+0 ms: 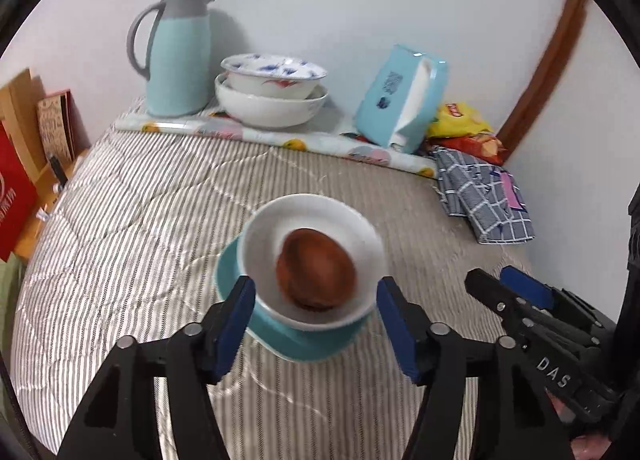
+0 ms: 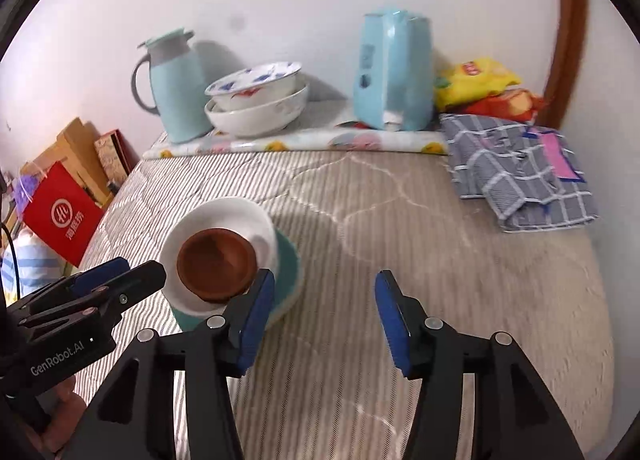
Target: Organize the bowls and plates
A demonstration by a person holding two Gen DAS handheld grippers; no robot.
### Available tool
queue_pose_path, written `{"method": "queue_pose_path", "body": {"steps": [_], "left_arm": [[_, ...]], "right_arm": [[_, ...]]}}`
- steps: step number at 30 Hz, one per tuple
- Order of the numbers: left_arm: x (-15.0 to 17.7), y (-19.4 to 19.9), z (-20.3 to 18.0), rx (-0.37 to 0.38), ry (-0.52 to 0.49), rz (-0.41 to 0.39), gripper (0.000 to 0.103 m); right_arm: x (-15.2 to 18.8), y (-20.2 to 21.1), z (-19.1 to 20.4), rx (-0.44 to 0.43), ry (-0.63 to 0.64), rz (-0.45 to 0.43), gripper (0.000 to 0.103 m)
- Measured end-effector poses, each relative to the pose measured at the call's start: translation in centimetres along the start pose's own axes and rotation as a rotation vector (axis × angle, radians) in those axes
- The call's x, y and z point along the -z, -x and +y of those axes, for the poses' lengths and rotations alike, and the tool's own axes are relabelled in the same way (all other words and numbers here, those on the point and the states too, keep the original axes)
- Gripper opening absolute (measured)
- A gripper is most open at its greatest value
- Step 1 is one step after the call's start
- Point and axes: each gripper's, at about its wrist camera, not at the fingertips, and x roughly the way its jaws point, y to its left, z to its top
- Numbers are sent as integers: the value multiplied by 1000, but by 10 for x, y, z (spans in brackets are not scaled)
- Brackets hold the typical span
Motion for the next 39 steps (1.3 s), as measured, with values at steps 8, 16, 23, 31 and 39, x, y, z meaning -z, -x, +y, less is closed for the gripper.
{"method": "queue_pose_path", "body": {"steps": [8,16,23,31,39], "left_arm": [[22,29,-53,-17,-56,-60,79],[51,45,-92,-14,-99,-64,86],[66,63,-111,-16,-123,-82,88],[76,82,-117,-48,-126,-119,89],[80,93,-114,-61,-114,-133,89]], "right_arm": [[25,47,-42,129,-14,-58,69],[58,79,-78,135,-90,-83,87],[79,106,-94,156,-108,-116,96],[93,125,-103,182,-108,-131,98],[102,137,-103,196,-110,-147,98]]}}
